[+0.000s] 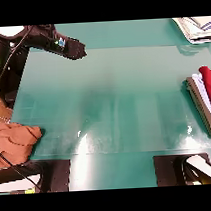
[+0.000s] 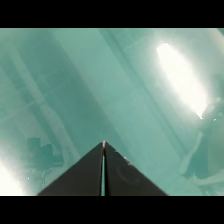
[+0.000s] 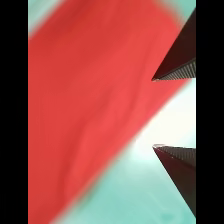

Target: Fold the shirts.

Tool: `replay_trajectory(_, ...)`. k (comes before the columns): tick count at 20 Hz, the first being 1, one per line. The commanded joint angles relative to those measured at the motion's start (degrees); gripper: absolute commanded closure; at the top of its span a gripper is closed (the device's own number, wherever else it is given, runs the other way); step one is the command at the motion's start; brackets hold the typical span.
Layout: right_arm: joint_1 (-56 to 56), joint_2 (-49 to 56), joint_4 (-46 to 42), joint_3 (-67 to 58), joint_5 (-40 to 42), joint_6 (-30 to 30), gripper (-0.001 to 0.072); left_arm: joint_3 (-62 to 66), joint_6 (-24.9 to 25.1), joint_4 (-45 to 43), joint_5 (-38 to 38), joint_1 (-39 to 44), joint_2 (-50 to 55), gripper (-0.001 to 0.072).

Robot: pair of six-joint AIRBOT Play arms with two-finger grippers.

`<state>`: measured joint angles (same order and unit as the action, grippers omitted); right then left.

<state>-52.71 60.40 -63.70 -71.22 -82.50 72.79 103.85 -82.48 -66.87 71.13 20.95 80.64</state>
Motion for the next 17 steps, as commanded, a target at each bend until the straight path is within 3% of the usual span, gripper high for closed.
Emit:
replay_trajectory(1, 12.5, 0.0, 11.8, 0.3, 0.7, 0.2, 0.0244, 0.0, 0.0, 0.1, 0.4, 0.0, -0.1, 0.0681)
replay_trajectory(8, 48.9, 0.0, 12.6, 0.3, 11.1, 0.2, 0.0279, 0.0, 0.0, 0.0, -2.2, 0.0, -0.1, 0.0680)
replay_trajectory(9, 52.2, 0.0, 12.6, 0.3, 12.6, 0.2, 0.0321, 0.0, 0.0, 0.0, -2.2, 0.0, -0.1, 0.0680)
replay_trajectory(11, 57.6, -0.1, 12.6, 0.3, 13.9, 0.2, 0.0660, 0.0, 0.0, 0.0, -2.2, 0.0, -0.1, 0.0681)
replay_trajectory(12, 59.3, -0.1, 12.6, 0.3, 13.8, 0.2, 0.0692, 0.0, 0.0, 0.0, -2.2, 0.0, -0.1, 0.0680)
replay_trajectory(17, 62.1, -0.1, 12.7, 0.3, 13.4, 0.2, 0.0692, 0.0, 0.0, 0.0, -2.2, 0.0, -0.1, 0.0680)
